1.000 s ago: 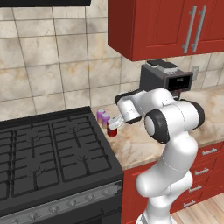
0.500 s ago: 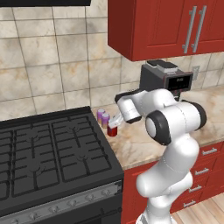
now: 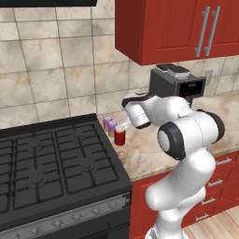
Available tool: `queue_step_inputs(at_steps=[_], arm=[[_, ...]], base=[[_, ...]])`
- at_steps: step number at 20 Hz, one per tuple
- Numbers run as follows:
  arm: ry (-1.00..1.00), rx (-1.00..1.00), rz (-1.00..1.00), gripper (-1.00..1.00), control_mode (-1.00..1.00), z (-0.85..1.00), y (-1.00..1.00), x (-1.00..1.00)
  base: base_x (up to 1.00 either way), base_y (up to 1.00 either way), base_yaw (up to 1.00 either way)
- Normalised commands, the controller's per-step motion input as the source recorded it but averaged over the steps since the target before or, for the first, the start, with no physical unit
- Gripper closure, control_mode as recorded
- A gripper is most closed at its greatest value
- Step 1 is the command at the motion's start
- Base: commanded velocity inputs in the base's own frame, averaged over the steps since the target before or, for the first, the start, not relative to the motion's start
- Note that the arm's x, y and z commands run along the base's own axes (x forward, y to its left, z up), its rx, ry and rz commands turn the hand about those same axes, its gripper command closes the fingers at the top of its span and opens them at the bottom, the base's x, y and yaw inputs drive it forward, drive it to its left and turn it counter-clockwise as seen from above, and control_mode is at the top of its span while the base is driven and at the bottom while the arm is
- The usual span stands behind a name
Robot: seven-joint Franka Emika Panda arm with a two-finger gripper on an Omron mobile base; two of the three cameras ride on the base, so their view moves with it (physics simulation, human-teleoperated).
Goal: Four empty soda cans are scattered around the kitchen. Gather all the cans and cluster them next to the stove for recycling.
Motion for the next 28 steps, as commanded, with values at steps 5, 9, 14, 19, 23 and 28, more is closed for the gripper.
queue_step_inputs(at_steps=[5,9,14,19,23,28], arm=[[0.04,0.0,-0.03,-1.0,-1.0,0.39,0.0,0.0],[0.01,0.0,-0.03,-1.0,-1.0,0.45,0.0,-0.01],[0.0,0.0,-0.02,-1.0,-1.0,0.41,-0.04,-0.16],[-0.01,0.01,-0.01,-1.0,-1.0,0.25,-0.15,-0.32],[-0.04,0.01,0.0,-1.0,-1.0,0.16,-0.24,-0.46],[-0.04,0.01,0.0,-1.0,-1.0,0.32,-0.2,-0.32]], base=[[0.0,0.0,0.0],[0.0,0.0,0.0],[0.0,0.0,0.0],[0.0,0.0,0.0],[0.0,0.0,0.0],[0.0,0.0,0.0]])
